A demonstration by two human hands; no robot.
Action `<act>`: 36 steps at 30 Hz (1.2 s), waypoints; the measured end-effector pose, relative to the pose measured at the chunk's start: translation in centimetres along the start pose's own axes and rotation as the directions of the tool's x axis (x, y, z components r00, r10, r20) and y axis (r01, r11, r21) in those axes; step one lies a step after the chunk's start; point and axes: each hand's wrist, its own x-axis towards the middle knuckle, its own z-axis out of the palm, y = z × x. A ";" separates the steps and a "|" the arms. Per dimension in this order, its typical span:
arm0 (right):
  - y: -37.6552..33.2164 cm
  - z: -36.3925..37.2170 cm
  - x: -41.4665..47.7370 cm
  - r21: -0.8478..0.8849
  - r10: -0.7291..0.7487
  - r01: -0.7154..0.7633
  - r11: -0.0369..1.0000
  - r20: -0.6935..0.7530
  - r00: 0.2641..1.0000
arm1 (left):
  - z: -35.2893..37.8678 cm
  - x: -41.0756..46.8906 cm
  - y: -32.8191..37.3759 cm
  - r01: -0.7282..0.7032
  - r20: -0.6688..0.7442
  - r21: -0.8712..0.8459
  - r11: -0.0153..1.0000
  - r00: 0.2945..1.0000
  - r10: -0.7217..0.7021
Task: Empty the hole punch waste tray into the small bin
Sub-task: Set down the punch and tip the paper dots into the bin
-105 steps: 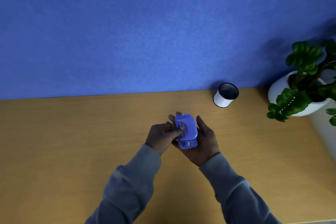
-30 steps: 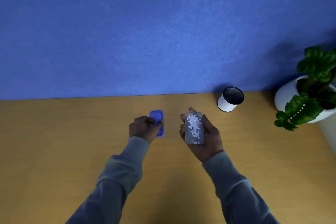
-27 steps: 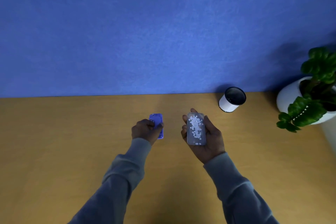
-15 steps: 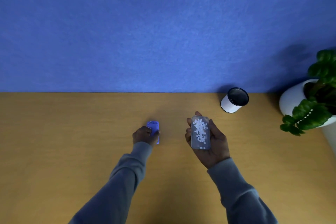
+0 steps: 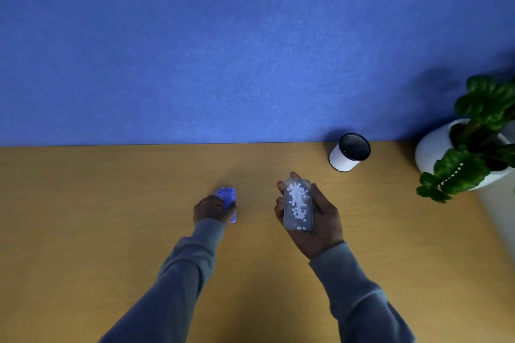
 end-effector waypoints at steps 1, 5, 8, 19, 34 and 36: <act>0.0 0.2 0.0 0.001 0.005 -0.005 1.000 0.005 1.000 | -0.2 0.0 -0.1 -0.001 -0.009 -0.002 1.000 1.000 0.001; -1.0 0.9 -0.2 -0.012 -0.006 0.006 1.000 0.025 1.000 | -1.5 -1.0 1.3 -0.036 -0.058 -0.028 0.999 0.998 0.035; -2.1 1.3 0.0 -0.033 -0.036 0.038 0.999 0.037 0.999 | -3.0 -3.7 4.1 -0.127 -0.048 -0.175 0.976 0.992 0.120; -5.2 3.3 0.9 -0.101 -0.259 0.254 0.962 -0.046 0.965 | -1.9 -13.9 11.7 0.044 0.333 -0.775 0.630 0.876 0.349; -4.8 1.0 -3.6 -0.476 -0.404 0.268 0.837 -0.209 0.890 | -3.2 -11.4 13.5 0.132 0.253 -0.862 0.489 0.949 0.190; -4.5 0.7 -4.1 -0.514 -0.416 0.249 0.821 -0.240 0.877 | -3.1 -11.3 13.6 0.145 0.264 -0.857 0.494 0.948 0.180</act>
